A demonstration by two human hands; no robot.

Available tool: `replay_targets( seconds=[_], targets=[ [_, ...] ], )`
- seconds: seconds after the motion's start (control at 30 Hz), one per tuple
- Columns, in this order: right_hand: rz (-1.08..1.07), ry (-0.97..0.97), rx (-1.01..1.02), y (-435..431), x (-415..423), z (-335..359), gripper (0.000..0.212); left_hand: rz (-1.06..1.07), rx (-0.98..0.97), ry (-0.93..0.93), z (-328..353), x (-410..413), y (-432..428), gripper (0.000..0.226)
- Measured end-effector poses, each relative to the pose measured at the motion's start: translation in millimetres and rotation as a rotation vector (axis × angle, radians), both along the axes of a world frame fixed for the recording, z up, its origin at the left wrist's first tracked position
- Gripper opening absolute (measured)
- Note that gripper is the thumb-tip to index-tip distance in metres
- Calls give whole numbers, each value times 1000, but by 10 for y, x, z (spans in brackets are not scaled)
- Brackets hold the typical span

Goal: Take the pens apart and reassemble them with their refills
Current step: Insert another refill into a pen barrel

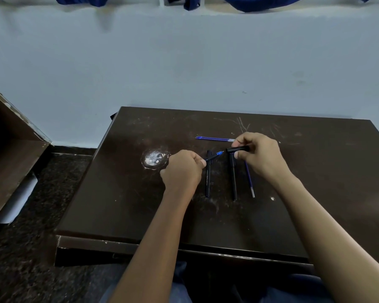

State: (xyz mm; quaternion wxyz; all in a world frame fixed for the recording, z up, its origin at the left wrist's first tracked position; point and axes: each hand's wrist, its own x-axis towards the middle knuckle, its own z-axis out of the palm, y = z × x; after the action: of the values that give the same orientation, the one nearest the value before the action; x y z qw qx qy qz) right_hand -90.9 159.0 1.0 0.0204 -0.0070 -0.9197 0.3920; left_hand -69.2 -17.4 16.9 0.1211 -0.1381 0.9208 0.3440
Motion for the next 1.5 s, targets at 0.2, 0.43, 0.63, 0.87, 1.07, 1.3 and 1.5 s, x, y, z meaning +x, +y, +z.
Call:
replay_targets(
  seconds=[0.2,0.43,0.63,0.87,1.07,1.3,1.5],
  targets=[
    [167,-48,44,-118,28,7,22,-131,63,16,-10,20,21,18],
    [267,-92,7,-164,75,-56,19,-184,37,59,-70,52,-32,20],
    [213,-92,-72,-144,72,-77,19,-152,53,131,-93,63,-2,21],
    [141,-178,-269,-128,86,-76,18,-166,73,228,-79,113,18,21],
    [113,-330,-272,-164,83,-61,18,-197,37,211,-87,135,32,18],
    [-212,-300,-544,-323,71,-101,42,-113,219,32,-133,69,170,15],
    [-275,-432,-464,-438,113,-145,43,-61,381,-98,-120,54,168,26]
  ],
)
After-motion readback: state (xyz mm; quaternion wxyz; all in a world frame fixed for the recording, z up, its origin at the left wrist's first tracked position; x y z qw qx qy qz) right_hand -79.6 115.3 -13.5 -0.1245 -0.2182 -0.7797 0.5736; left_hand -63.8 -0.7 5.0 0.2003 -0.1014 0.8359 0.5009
